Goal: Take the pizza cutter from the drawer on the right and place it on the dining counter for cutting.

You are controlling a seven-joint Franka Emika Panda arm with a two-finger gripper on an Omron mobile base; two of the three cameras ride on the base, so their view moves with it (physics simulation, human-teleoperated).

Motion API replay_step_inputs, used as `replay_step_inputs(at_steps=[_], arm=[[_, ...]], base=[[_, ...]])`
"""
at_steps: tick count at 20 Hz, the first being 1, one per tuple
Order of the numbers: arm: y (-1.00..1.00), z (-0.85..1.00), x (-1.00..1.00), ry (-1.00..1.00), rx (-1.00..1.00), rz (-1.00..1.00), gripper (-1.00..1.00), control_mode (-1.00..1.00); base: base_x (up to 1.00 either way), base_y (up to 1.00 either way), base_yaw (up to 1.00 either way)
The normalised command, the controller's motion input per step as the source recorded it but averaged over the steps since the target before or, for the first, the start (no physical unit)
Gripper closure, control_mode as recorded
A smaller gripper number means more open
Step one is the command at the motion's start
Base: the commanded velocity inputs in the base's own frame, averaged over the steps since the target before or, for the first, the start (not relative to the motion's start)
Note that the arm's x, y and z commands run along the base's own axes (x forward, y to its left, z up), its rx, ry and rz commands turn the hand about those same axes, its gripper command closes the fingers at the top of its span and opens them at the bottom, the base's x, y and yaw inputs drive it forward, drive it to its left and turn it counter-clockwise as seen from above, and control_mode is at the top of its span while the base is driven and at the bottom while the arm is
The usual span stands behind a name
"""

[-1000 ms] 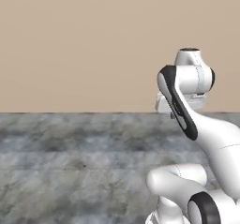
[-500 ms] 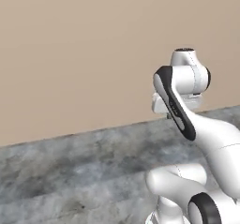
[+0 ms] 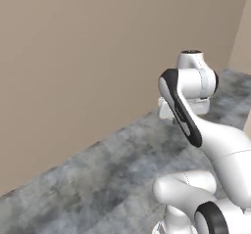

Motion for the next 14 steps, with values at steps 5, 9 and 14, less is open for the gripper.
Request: replay_step_inputs(at_steps=[5,9,14], arm=[[0.0,0.0,0.0,0.0,0.0,0.0,1.0,1.0],[0.0,0.0,0.0,0.0,0.0,0.0,1.0,1.0],[0.0,0.0,0.0,0.0,0.0,0.0,1.0,1.0]], base=[[0.74,0.46,-0.7],[0.88,0.48,-0.64],[0.98,0.59,-0.61]])
